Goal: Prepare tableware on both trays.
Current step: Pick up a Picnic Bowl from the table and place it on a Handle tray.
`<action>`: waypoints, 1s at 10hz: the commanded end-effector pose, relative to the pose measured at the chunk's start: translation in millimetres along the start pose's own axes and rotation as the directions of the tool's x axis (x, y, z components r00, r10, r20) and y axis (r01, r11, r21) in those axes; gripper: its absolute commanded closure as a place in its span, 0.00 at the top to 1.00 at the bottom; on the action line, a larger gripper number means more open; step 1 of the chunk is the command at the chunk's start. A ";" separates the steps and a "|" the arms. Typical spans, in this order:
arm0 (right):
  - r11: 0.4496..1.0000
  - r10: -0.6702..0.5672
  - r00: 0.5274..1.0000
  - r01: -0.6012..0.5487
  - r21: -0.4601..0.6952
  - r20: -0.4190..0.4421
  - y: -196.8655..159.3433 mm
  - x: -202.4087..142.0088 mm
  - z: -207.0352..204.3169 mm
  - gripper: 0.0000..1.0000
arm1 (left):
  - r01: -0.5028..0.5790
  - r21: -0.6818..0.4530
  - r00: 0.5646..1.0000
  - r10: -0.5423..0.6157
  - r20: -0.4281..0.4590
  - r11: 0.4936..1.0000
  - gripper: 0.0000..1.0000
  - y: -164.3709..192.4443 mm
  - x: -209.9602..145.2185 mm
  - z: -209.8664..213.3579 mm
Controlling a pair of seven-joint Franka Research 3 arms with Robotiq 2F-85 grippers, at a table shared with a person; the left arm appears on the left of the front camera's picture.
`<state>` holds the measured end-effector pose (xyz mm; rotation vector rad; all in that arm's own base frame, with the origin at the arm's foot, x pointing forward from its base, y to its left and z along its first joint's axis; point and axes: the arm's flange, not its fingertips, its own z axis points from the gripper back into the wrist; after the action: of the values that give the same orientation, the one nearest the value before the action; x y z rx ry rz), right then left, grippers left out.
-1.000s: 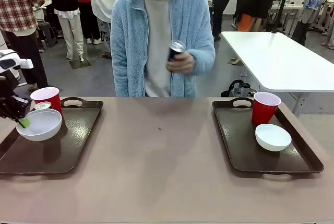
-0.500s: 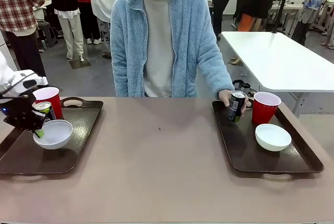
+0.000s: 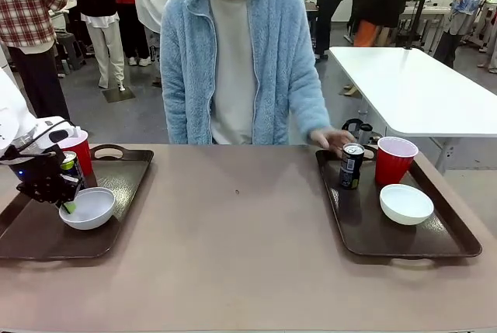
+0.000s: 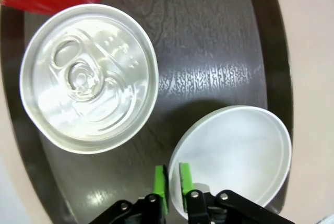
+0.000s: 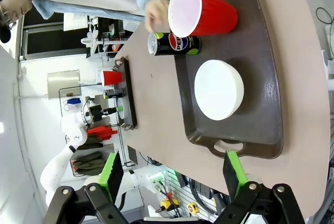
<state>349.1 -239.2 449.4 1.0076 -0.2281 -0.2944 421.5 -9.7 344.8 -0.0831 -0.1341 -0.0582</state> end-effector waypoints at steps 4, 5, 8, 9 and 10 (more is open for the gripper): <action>1.000 -0.002 1.000 0.002 -0.005 -0.013 0.5 0.6 1.7 1.00 | 0.024 -0.047 0.999 -0.025 -0.031 0.999 0.86 -5.7 -28.5 32.3; 1.000 -0.002 1.000 0.002 -0.005 -0.013 0.5 0.6 1.7 1.00 | 0.036 -0.052 0.999 -0.038 -0.036 0.998 0.55 -6.9 -29.1 45.5; 1.000 -0.002 1.000 0.002 -0.005 -0.013 0.5 0.6 1.7 1.00 | 0.051 -0.087 0.996 -0.057 -0.065 0.995 1.00 -9.3 -27.9 85.8; 1.000 -0.002 1.000 0.002 -0.005 -0.013 0.5 0.6 1.7 1.00 | 0.044 -0.083 0.996 -0.050 -0.067 0.996 0.95 -9.7 -26.4 97.7; 1.000 -0.002 1.000 0.002 -0.005 -0.013 0.5 0.6 1.7 1.00 | 0.034 -0.070 0.997 -0.038 -0.060 0.997 1.00 -10.4 -19.6 103.9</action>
<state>349.2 -239.2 449.3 1.0077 -0.2277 -0.2943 380.7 -11.2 439.2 -0.1340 -0.0731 -0.1065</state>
